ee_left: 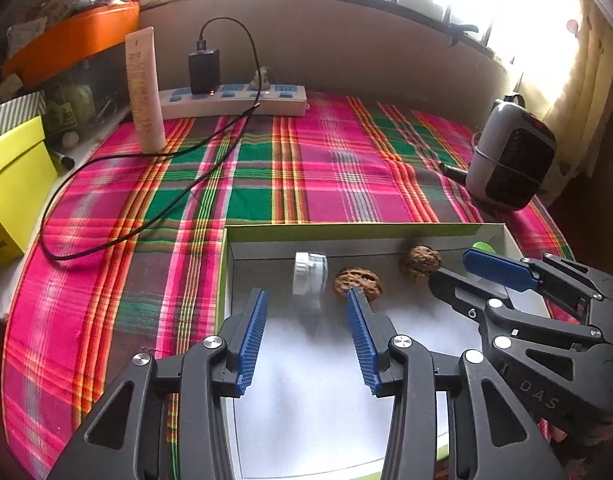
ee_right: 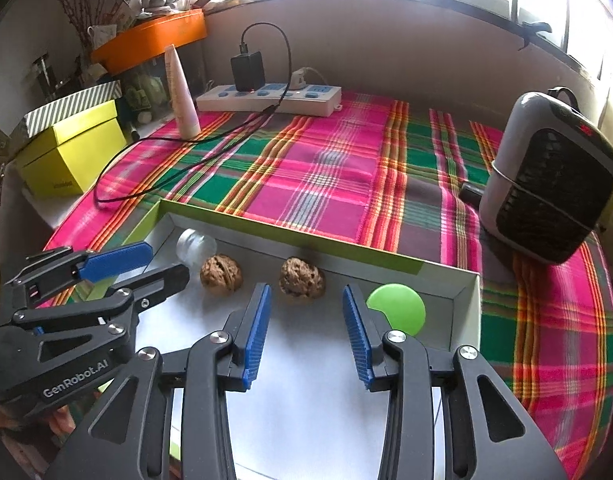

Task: Organize objects
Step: 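Open the left gripper releasing the jar while the right gripper releases the walnut, then withdraw both grippers from the tray toward the remaining objects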

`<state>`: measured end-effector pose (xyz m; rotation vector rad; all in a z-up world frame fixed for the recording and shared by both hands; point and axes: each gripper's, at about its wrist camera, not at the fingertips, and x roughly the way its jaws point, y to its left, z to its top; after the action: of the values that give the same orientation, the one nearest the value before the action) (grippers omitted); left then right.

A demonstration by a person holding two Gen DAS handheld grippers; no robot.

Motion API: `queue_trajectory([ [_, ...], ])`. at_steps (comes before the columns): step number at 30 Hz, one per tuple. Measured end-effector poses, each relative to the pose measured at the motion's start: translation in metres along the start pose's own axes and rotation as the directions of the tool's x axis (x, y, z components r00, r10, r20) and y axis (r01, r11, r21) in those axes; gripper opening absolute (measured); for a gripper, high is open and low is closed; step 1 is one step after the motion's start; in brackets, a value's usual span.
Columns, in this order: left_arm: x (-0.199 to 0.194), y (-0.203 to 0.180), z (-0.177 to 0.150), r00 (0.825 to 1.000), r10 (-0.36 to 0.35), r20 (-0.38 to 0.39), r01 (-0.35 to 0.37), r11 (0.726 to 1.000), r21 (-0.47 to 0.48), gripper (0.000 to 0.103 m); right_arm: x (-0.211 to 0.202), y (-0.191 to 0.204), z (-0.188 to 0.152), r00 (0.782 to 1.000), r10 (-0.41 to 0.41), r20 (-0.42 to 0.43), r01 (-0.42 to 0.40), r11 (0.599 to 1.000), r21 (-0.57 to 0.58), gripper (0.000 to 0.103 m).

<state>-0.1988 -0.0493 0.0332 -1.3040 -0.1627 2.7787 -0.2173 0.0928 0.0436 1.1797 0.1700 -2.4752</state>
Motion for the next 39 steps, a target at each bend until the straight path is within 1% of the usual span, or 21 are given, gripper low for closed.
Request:
queue_trajectory([
  [8, -0.017, 0.0, -0.009, 1.0, 0.001, 0.02, -0.001, 1.0, -0.006, 0.042, -0.016, 0.002, -0.007, 1.0, 0.0, 0.025, -0.001, 1.0, 0.023, 0.039],
  [14, -0.032, -0.001, -0.018, 0.999, -0.015, 0.037, 0.015, 1.0, -0.003, 0.042, -0.03, 0.005, -0.017, 0.999, 0.006, 0.045, -0.008, 0.999, 0.051, 0.039],
  [18, -0.042, -0.001, -0.027, 0.999, -0.009, 0.048, 0.009, 1.0, 0.005, 0.042, -0.04, 0.01, -0.027, 0.998, -0.002, 0.063, -0.001, 0.999, 0.052, 0.039],
  [23, -0.052, -0.002, -0.038, 0.998, -0.021, 0.058, 0.021, 1.0, 0.008, 0.042, -0.05, 0.015, -0.041, 0.997, 0.009, 0.075, -0.014, 0.997, 0.07, 0.039],
  [35, -0.079, 0.001, -0.067, 0.996, -0.043, 0.077, 0.043, 0.999, -0.001, 0.043, -0.077, 0.022, -0.071, 0.994, 0.005, 0.113, -0.015, 0.995, 0.096, 0.039],
  [39, -0.088, 0.003, -0.076, 0.995, -0.049, 0.084, 0.049, 0.999, 0.001, 0.043, -0.081, 0.024, -0.079, 0.994, 0.008, 0.113, -0.019, 0.995, 0.097, 0.039],
])
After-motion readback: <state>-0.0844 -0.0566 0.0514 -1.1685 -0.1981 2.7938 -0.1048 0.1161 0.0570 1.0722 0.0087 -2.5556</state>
